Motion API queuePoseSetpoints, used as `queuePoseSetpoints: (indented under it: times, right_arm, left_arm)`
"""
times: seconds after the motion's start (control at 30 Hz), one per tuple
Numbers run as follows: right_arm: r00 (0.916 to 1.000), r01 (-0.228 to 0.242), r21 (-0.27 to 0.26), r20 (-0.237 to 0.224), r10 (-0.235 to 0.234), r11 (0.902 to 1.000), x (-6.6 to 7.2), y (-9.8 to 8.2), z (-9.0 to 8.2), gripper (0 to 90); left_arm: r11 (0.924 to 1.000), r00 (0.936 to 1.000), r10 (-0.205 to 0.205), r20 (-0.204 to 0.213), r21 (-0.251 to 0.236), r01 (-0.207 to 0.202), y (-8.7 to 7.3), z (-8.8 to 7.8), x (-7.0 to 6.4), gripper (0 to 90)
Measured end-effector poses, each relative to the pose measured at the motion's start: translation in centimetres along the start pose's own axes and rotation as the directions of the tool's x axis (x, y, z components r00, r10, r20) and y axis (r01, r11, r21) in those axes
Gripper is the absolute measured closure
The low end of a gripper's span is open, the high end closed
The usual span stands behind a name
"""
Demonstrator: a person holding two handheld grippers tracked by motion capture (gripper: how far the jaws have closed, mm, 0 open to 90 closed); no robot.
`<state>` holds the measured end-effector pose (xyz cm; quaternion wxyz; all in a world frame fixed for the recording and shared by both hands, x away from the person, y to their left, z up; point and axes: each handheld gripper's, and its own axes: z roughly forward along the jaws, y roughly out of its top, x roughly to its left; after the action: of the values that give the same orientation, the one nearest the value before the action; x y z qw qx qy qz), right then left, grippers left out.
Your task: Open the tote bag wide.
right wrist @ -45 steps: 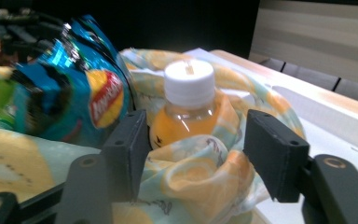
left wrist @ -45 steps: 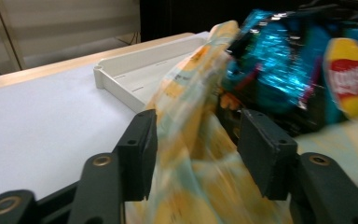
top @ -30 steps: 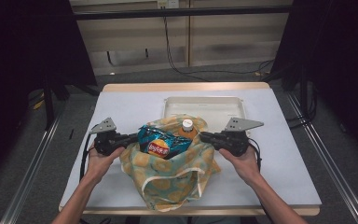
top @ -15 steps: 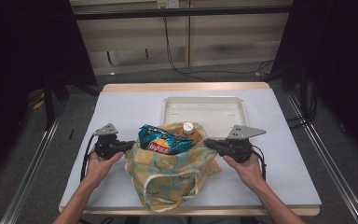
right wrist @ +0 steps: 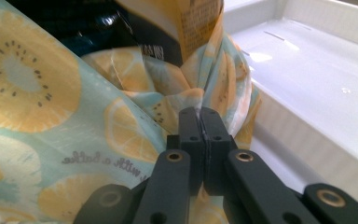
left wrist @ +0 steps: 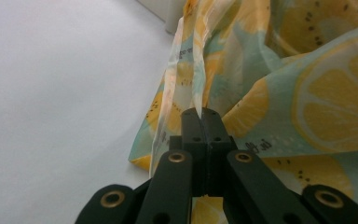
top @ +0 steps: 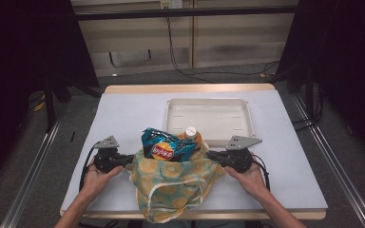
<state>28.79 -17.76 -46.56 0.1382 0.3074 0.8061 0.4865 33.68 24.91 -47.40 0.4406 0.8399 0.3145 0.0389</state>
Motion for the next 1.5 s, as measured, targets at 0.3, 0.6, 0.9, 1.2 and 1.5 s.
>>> queuePoseSetpoints:
  times: [0.3, 0.6, 0.9, 1.2, 1.5]
  right_arm:
    - [0.9995, 0.019, 0.076, 0.025, -0.021, 0.9969, -0.2, -1.2, 1.3, 89.7]
    - [0.9990, 0.028, 0.141, 0.029, -0.032, 0.9896, -0.3, -1.4, 2.0, 89.1]
    - [0.9994, 0.034, 0.041, -0.005, -0.034, 0.9986, -0.1, 0.0, 0.4, 67.7]
    - [1.0000, 0.007, -0.062, 0.006, -0.006, 0.9981, 0.9, 1.9, -2.1, 45.6]
    - [0.9932, 0.008, -0.148, -0.114, -0.025, 0.9890, 3.3, 3.8, -3.8, 50.0]
  left_arm:
    - [0.9999, 0.9999, -0.010, 0.013, -0.006, 0.010, -0.2, 0.5, -0.1, 90.0]
    - [0.9989, 0.9990, -0.031, 0.033, -0.036, 0.032, -0.3, 0.7, -0.2, 89.5]
    - [0.9957, 0.9989, -0.043, 0.016, -0.082, 0.044, -0.4, -0.2, -0.4, 66.6]
    - [0.9803, 0.9964, -0.080, -0.028, -0.183, 0.074, -0.3, -2.9, -0.6, 46.6]
    - [0.9631, 0.9999, -0.011, 0.005, -0.269, 0.012, -0.1, -5.7, -3.4, 45.7]
